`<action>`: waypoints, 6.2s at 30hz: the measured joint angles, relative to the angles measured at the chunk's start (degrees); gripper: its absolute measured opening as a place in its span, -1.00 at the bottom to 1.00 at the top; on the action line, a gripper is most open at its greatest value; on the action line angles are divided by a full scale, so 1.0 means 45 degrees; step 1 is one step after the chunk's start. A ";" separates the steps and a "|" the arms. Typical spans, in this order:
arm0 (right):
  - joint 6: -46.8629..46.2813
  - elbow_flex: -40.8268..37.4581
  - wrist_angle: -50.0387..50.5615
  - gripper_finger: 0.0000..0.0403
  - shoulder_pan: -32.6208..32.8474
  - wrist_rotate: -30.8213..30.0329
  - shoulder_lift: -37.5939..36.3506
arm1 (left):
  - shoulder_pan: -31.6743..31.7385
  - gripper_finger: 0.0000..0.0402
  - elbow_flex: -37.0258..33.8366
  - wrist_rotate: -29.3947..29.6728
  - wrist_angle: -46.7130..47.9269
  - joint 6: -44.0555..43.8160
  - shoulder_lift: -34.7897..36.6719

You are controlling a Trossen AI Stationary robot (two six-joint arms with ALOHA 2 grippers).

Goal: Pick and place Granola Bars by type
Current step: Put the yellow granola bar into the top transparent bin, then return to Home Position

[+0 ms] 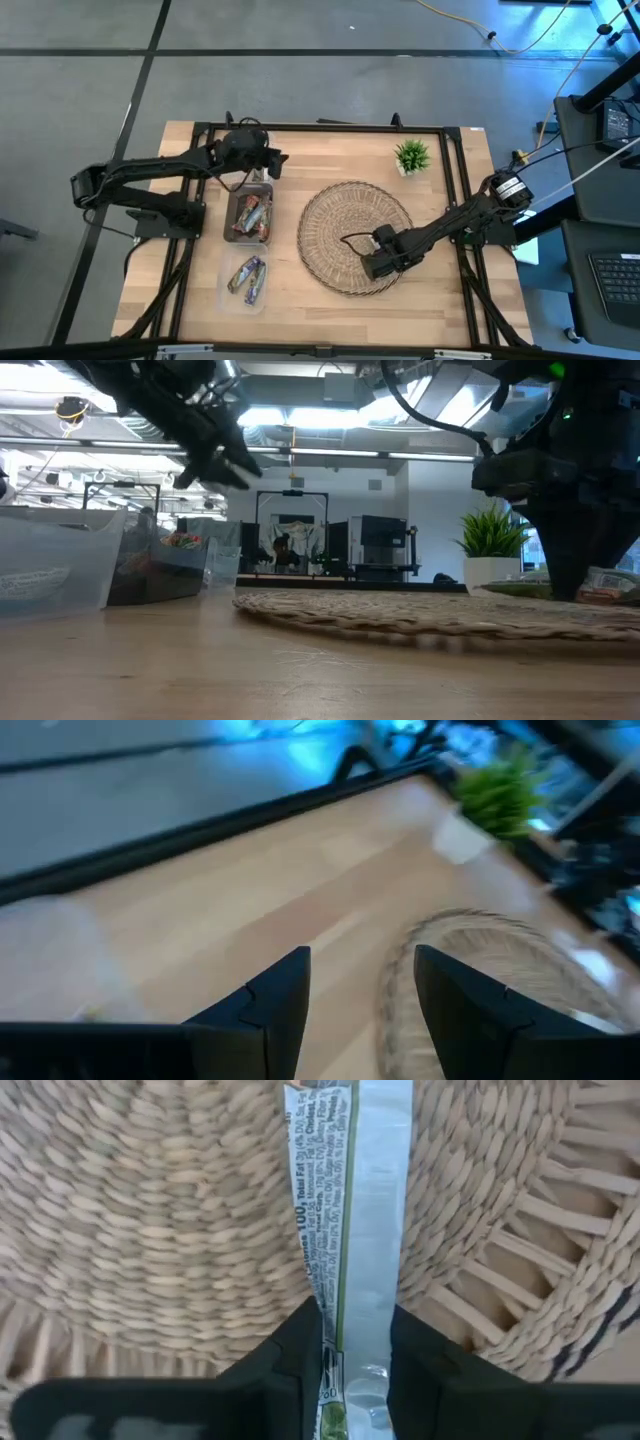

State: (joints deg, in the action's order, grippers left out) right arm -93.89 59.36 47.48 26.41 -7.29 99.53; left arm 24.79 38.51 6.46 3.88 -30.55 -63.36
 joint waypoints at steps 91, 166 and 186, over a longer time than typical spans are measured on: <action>1.7265 0.0031 -1.6207 -0.57 -0.2345 -0.3556 -0.2113 | -0.7178 0.24 0.0003 -0.1005 -0.9957 0.4349 -0.1339; 1.3921 0.0031 -0.7304 0.26 -0.2929 -0.3351 -0.4381 | 0.1986 -0.52 0.0003 0.2332 0.4149 -0.1947 -0.1761; 1.4899 0.0031 -0.7182 0.26 -0.2927 -0.3005 -0.4381 | 0.2124 -0.10 0.0003 0.1225 0.4135 -0.1732 -0.1864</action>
State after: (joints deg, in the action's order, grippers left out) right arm -26.84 59.51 15.16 13.24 -20.81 79.81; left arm 34.35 38.52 11.97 22.49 -38.34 -71.75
